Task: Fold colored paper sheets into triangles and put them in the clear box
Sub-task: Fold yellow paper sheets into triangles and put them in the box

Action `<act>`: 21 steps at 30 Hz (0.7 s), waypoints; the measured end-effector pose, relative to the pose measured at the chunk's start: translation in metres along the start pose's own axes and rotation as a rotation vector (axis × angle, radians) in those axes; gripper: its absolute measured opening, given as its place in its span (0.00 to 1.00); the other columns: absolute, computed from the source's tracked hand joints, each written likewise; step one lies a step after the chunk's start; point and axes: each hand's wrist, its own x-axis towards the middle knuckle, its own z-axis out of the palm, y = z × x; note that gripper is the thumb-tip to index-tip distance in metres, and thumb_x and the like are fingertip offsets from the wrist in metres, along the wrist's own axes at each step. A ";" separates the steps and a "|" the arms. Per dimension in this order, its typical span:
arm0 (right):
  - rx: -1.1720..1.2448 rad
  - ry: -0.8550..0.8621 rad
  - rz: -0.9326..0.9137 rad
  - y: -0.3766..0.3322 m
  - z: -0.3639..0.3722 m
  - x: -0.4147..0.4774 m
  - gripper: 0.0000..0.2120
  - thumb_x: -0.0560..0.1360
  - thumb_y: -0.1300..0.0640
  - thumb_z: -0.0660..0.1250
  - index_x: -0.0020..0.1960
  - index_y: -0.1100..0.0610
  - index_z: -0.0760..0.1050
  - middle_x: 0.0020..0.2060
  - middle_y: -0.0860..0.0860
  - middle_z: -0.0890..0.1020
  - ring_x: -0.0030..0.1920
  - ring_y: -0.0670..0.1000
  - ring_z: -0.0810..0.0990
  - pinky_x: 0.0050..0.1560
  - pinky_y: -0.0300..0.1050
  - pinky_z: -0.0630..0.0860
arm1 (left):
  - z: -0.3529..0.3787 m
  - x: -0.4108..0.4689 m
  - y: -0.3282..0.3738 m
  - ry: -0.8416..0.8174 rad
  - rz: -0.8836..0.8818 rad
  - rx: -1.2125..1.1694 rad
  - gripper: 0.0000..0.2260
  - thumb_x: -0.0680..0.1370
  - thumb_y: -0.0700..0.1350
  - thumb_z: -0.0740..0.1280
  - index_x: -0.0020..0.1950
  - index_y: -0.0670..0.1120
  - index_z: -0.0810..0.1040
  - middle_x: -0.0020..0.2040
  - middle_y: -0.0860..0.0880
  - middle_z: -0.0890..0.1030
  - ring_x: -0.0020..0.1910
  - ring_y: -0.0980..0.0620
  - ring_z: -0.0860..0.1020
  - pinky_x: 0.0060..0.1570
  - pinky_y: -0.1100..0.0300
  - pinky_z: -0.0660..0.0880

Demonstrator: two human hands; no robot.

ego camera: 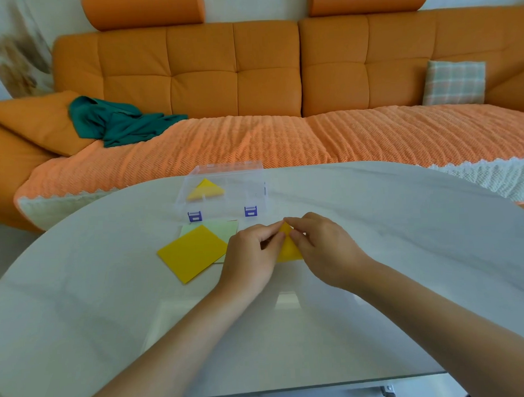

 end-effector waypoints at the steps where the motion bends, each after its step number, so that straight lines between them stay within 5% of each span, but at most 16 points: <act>1: 0.054 0.029 0.043 0.000 -0.001 0.001 0.14 0.83 0.51 0.57 0.64 0.48 0.77 0.50 0.47 0.79 0.51 0.50 0.76 0.53 0.47 0.74 | 0.000 0.000 0.000 0.003 0.000 0.010 0.12 0.80 0.46 0.68 0.63 0.51 0.82 0.51 0.54 0.85 0.48 0.59 0.80 0.45 0.72 0.72; 4: 0.198 0.082 0.160 0.002 -0.003 0.004 0.06 0.80 0.49 0.64 0.50 0.47 0.81 0.43 0.42 0.80 0.43 0.45 0.77 0.40 0.39 0.71 | -0.001 0.001 0.002 0.007 -0.007 0.035 0.13 0.80 0.46 0.69 0.64 0.49 0.82 0.55 0.54 0.85 0.49 0.61 0.79 0.46 0.78 0.69; 7: 0.212 0.006 0.222 0.003 -0.004 0.008 0.07 0.78 0.50 0.66 0.44 0.48 0.82 0.39 0.44 0.81 0.40 0.46 0.78 0.36 0.38 0.70 | -0.002 0.001 0.003 -0.056 -0.018 0.090 0.12 0.80 0.45 0.68 0.63 0.49 0.83 0.54 0.50 0.86 0.49 0.56 0.81 0.50 0.67 0.74; 12: 0.123 -0.118 0.308 0.005 0.000 0.013 0.08 0.78 0.50 0.66 0.47 0.49 0.84 0.43 0.47 0.83 0.46 0.50 0.80 0.48 0.46 0.79 | -0.014 0.006 -0.001 -0.218 0.002 0.418 0.18 0.80 0.50 0.66 0.70 0.53 0.76 0.53 0.55 0.80 0.55 0.54 0.76 0.57 0.58 0.74; 17: -0.075 -0.143 0.296 0.001 0.004 0.016 0.11 0.78 0.47 0.64 0.47 0.49 0.83 0.42 0.47 0.84 0.46 0.51 0.80 0.54 0.47 0.77 | -0.021 0.004 -0.003 -0.261 0.174 0.380 0.09 0.80 0.45 0.64 0.58 0.49 0.80 0.55 0.55 0.77 0.56 0.57 0.72 0.57 0.58 0.71; 21: -0.209 -0.122 0.256 -0.002 0.008 0.017 0.12 0.79 0.47 0.61 0.46 0.49 0.82 0.41 0.46 0.82 0.45 0.50 0.79 0.54 0.48 0.75 | -0.022 0.003 -0.008 -0.410 0.242 0.417 0.11 0.80 0.47 0.62 0.56 0.49 0.83 0.55 0.56 0.79 0.56 0.58 0.71 0.59 0.55 0.72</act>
